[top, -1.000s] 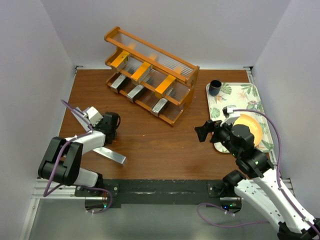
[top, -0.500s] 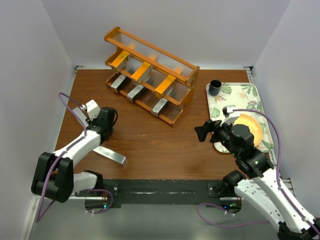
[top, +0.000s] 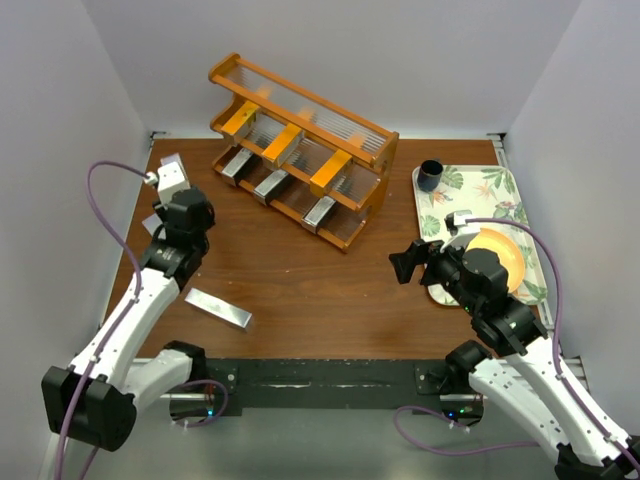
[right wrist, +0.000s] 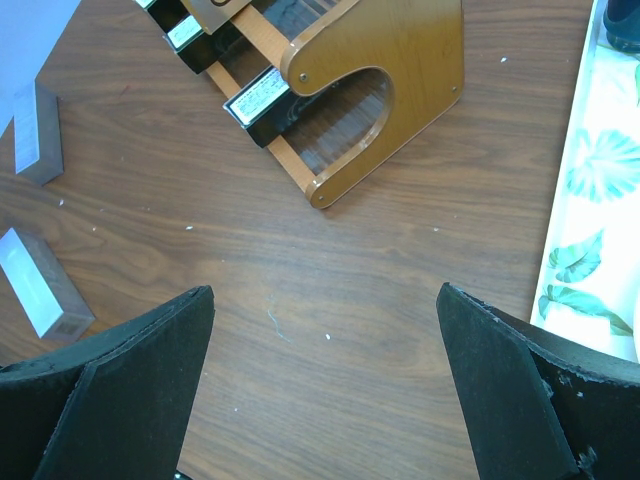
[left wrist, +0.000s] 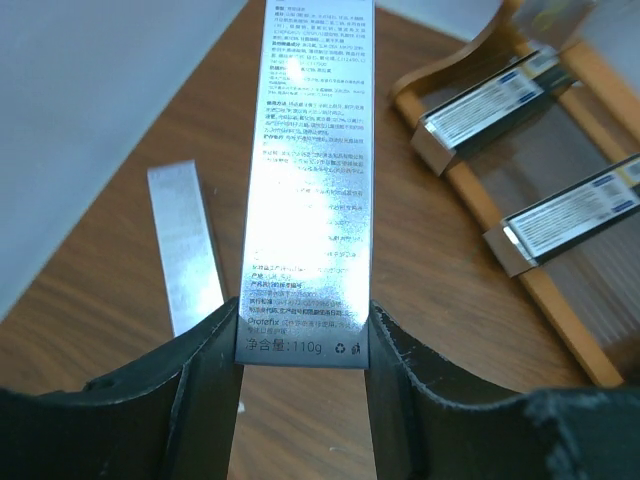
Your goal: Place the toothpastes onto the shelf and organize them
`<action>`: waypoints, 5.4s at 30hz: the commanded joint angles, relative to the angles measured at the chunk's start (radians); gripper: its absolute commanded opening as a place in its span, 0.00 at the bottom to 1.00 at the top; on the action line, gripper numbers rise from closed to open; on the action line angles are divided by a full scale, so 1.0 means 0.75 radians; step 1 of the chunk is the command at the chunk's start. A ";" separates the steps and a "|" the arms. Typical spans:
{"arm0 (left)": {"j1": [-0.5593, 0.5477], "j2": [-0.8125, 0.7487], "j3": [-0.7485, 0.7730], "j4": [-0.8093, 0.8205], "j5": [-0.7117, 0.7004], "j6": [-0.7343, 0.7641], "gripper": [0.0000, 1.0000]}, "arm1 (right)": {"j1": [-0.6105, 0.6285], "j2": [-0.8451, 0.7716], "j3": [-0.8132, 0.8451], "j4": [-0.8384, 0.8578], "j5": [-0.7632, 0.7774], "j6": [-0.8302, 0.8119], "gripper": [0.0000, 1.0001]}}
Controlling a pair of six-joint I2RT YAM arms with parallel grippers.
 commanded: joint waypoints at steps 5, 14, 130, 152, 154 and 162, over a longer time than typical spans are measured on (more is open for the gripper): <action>0.052 0.119 0.403 0.179 0.393 0.517 0.04 | 0.001 -0.013 0.006 0.041 -0.004 -0.020 0.98; 0.164 0.455 0.858 0.146 0.864 0.642 0.08 | 0.001 0.010 0.006 0.045 -0.020 -0.026 0.98; 0.414 -0.115 -0.217 0.189 0.263 -0.108 1.00 | 0.001 0.012 -0.014 0.088 -0.129 -0.038 0.98; 0.418 0.283 -0.431 0.397 0.128 -0.405 0.87 | 0.001 -0.017 -0.022 0.094 -0.145 -0.036 0.98; 0.426 0.298 -0.437 0.450 0.117 -0.405 0.81 | -0.001 -0.013 -0.024 0.100 -0.143 -0.034 0.98; 0.512 0.443 -0.347 0.422 0.158 -0.422 0.76 | -0.001 -0.013 -0.026 0.100 -0.147 -0.034 0.98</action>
